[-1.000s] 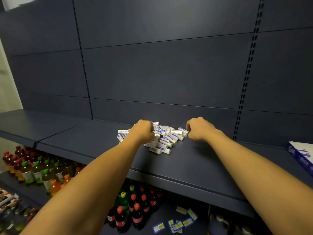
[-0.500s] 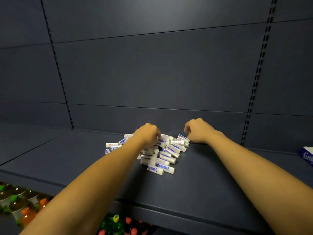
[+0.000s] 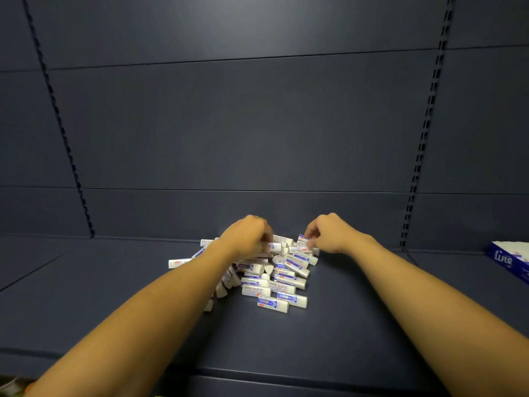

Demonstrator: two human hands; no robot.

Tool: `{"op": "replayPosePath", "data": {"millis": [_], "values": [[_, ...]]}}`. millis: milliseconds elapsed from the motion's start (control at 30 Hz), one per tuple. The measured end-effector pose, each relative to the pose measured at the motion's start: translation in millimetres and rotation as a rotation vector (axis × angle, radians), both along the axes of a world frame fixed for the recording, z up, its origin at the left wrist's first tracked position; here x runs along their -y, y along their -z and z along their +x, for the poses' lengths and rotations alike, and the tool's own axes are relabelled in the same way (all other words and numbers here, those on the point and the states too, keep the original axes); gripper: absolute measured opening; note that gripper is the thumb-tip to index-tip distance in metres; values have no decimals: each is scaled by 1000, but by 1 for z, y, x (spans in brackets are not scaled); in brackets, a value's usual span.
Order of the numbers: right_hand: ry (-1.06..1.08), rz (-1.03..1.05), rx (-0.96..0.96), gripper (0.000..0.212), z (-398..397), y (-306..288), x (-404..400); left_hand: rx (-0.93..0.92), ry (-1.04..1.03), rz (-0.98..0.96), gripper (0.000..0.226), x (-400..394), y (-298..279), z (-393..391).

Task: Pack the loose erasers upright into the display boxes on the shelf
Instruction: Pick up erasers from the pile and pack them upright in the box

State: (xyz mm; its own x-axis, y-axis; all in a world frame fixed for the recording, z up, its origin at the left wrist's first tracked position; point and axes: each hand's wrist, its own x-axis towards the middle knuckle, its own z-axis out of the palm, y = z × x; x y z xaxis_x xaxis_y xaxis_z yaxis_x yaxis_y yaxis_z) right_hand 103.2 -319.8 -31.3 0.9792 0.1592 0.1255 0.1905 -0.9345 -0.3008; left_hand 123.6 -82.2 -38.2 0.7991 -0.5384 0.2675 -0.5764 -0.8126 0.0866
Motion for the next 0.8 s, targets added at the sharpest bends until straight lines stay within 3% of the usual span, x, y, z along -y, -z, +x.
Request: {"op": "replayPosePath", "data": {"millis": [133, 400, 567, 667, 800], "values": [[-18, -15, -15, 26, 2, 9, -13, -67, -48, -294, 11, -17, -19, 3], [28, -93, -21, 17, 0, 10, -19, -89, -96, -338, 10, -45, -27, -1], [110, -80, 70, 10, -9, -5, -18, -85, -114, -358, 10, -48, -33, -5], [164, 33, 156, 15, -17, -19, -9, -77, -124, -408, 10, -44, -40, -4], [287, 381, 308, 14, -30, -34, 7, -71, -100, -471, 9, -28, -46, -3]]}}
